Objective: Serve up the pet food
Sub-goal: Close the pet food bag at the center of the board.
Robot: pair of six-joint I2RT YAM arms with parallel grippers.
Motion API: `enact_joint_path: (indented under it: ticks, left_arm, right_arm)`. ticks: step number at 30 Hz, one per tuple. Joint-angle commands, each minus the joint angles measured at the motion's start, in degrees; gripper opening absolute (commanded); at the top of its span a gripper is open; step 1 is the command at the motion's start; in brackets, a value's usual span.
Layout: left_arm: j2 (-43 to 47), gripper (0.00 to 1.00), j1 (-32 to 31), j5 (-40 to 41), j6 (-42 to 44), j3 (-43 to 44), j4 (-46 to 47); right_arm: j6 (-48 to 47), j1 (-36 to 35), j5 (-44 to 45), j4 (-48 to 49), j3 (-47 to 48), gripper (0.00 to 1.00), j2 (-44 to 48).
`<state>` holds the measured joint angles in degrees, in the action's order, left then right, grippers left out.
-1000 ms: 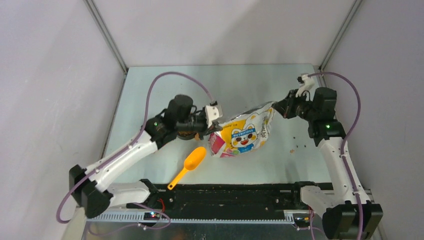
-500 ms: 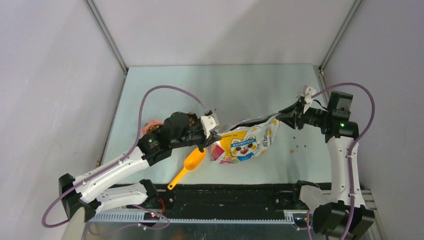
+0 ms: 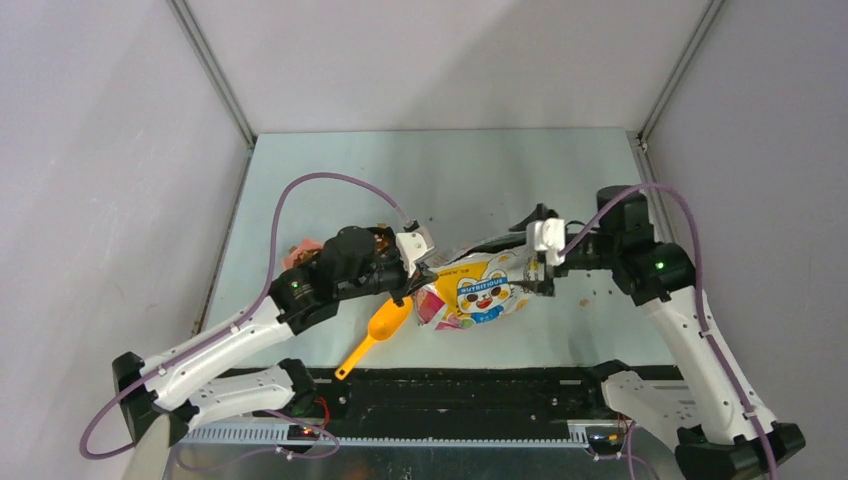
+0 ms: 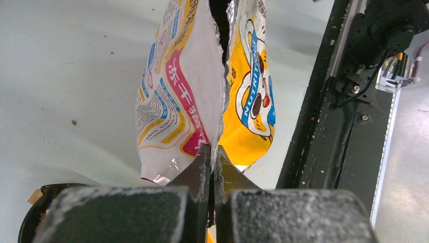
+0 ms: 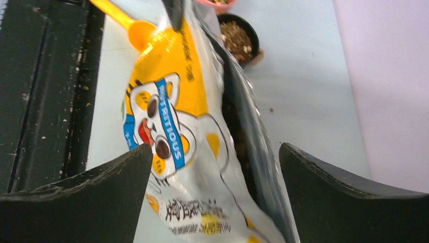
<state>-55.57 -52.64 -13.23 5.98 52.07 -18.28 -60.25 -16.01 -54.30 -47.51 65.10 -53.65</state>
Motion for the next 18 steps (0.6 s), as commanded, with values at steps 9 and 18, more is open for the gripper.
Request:
enact_joint_path:
  ticks: [9, 18]
  left_arm:
    - [3.48, 0.0, -0.33, -3.87, 0.57, 3.1, -3.03]
    - [3.94, 0.0, -0.39, -4.29, 0.64, 1.83, -2.26]
  right_arm:
    - [5.74, -24.25, 19.39, 11.02, 6.73, 0.96, -9.39]
    - [3.53, -29.16, 22.29, 1.37, 17.49, 0.74, -19.72]
